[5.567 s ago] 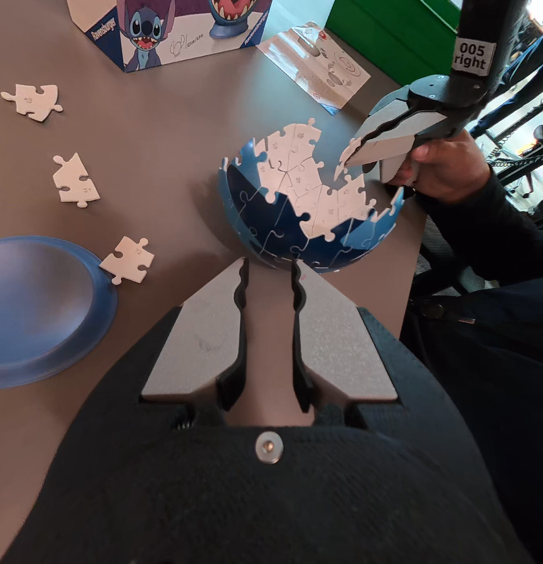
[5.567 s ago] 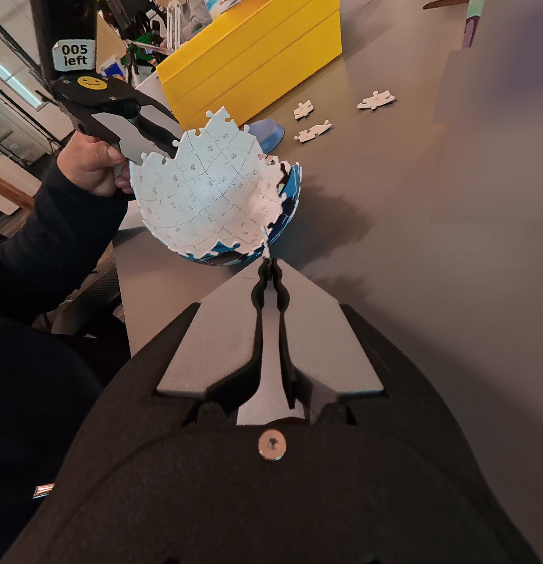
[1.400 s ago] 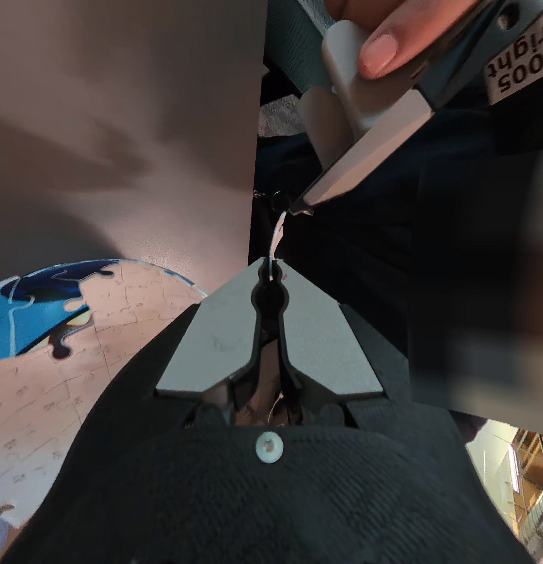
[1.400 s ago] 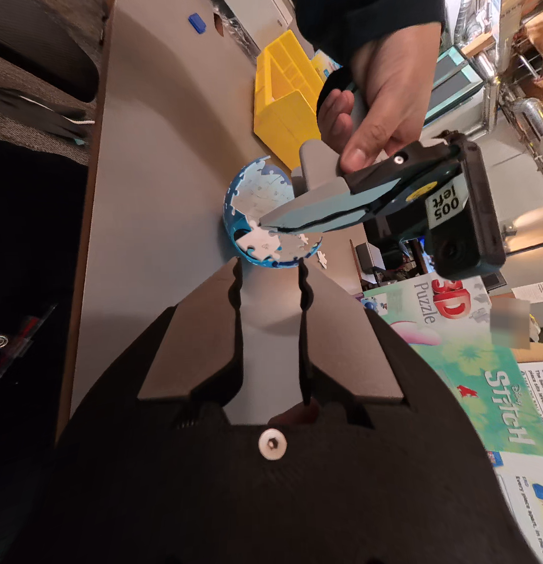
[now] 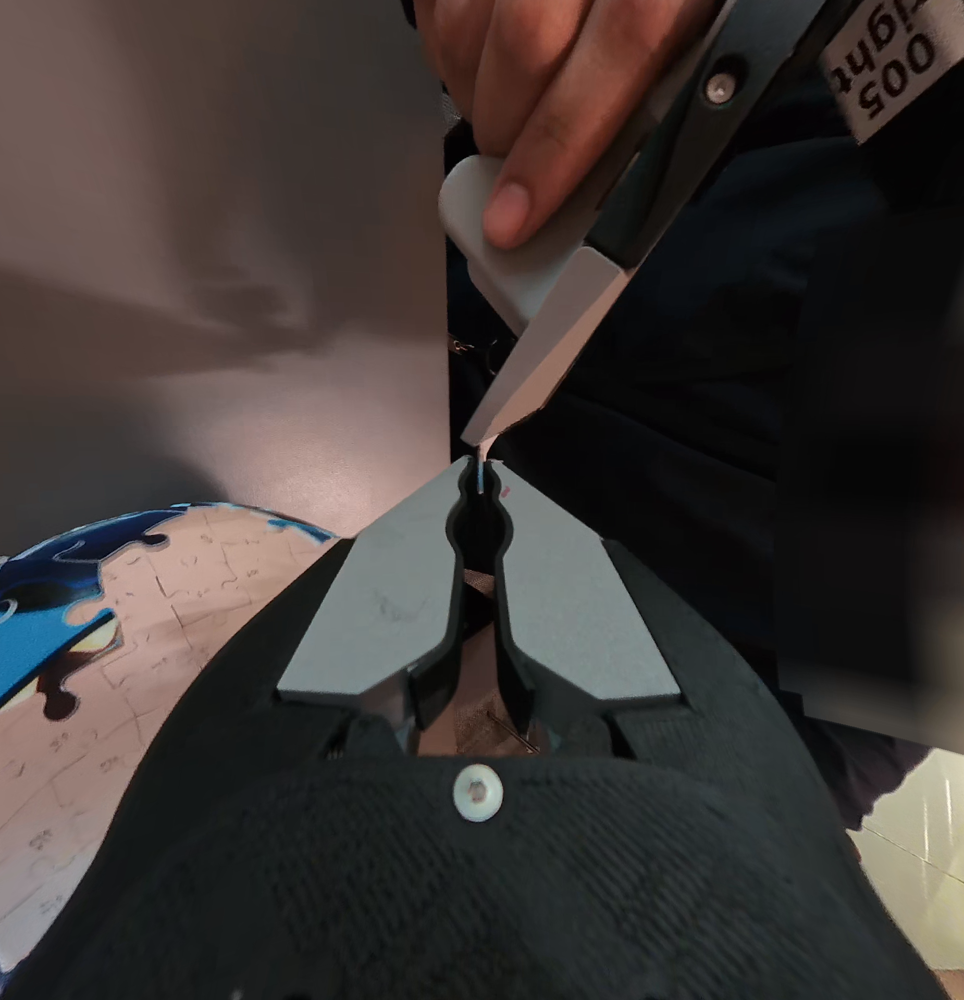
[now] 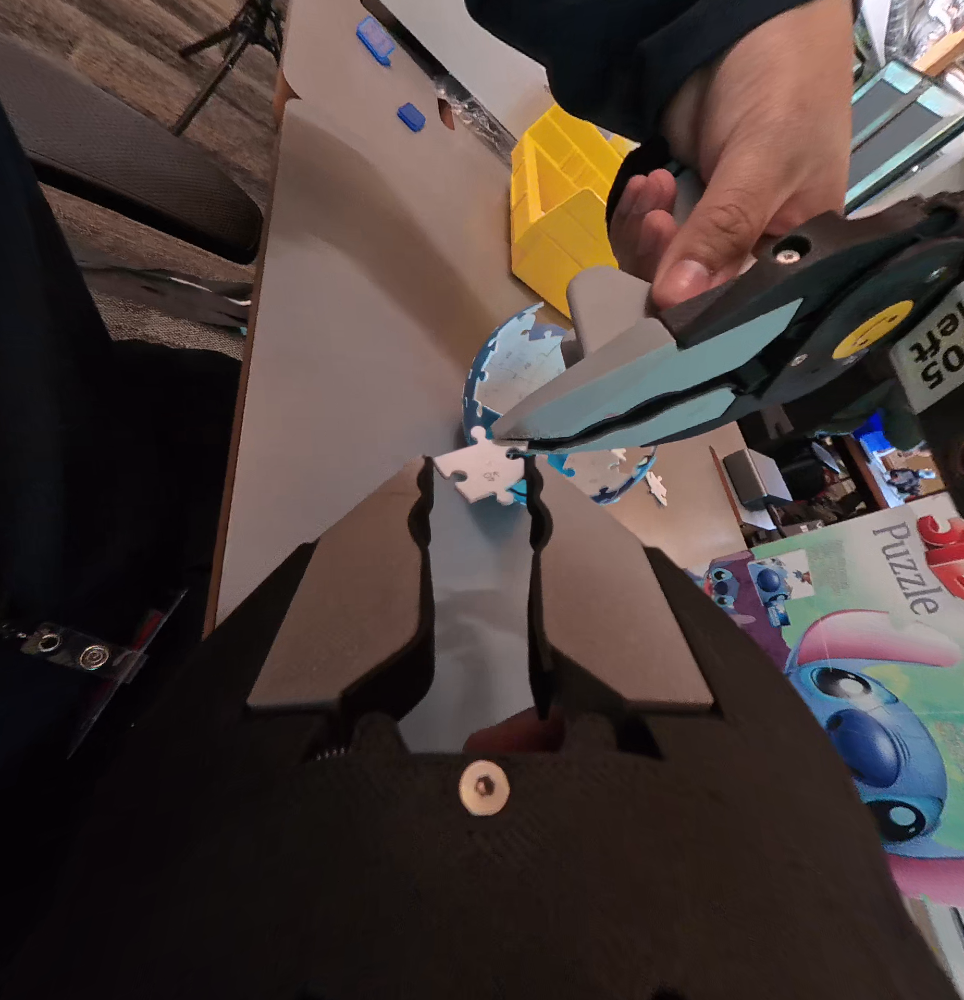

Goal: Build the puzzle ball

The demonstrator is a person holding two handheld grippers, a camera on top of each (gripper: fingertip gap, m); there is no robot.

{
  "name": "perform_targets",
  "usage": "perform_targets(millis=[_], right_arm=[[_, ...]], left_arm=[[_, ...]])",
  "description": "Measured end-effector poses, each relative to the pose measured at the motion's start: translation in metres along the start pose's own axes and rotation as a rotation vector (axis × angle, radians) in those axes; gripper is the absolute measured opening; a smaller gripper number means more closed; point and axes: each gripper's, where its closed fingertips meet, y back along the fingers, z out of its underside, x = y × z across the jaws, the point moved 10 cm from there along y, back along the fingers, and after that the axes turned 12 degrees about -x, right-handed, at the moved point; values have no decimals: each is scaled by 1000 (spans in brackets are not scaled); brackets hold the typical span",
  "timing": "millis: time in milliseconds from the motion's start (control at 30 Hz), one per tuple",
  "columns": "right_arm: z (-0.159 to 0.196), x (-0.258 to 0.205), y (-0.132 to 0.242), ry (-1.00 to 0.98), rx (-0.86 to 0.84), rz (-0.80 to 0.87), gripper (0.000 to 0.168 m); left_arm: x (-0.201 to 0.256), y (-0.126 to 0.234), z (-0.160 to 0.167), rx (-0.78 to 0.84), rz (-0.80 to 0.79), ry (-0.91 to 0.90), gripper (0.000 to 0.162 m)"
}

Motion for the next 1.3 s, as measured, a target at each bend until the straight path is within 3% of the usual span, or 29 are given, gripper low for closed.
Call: perform_targets(millis=[500, 633, 700, 767, 867, 1000, 1133, 1300], right_arm=[[4, 3, 1, -41, 23, 64, 30], [10, 7, 2, -82, 14, 68, 30], [15, 9, 2, -94, 7, 76, 30], [22, 12, 3, -114, -6, 80, 30], [40, 19, 2, -145, -68, 75, 30], [74, 30, -5, -211, -175, 50, 30], [103, 37, -21, -258, -268, -33, 30], [110, 42, -28, -290, -271, -98, 30]], left_arm=[[0, 11, 8, 80, 11, 2, 4], [9, 30, 22, 156, -58, 12, 20], [17, 42, 38, 210, -193, 53, 28], [27, 48, 60, 274, -366, 66, 28], [42, 43, 99, 397, -500, 80, 28], [43, 25, 151, 581, -564, 91, 28], [22, 8, 182, 752, -590, 52, 28], [-9, -24, 196, 724, -761, -21, 41]])
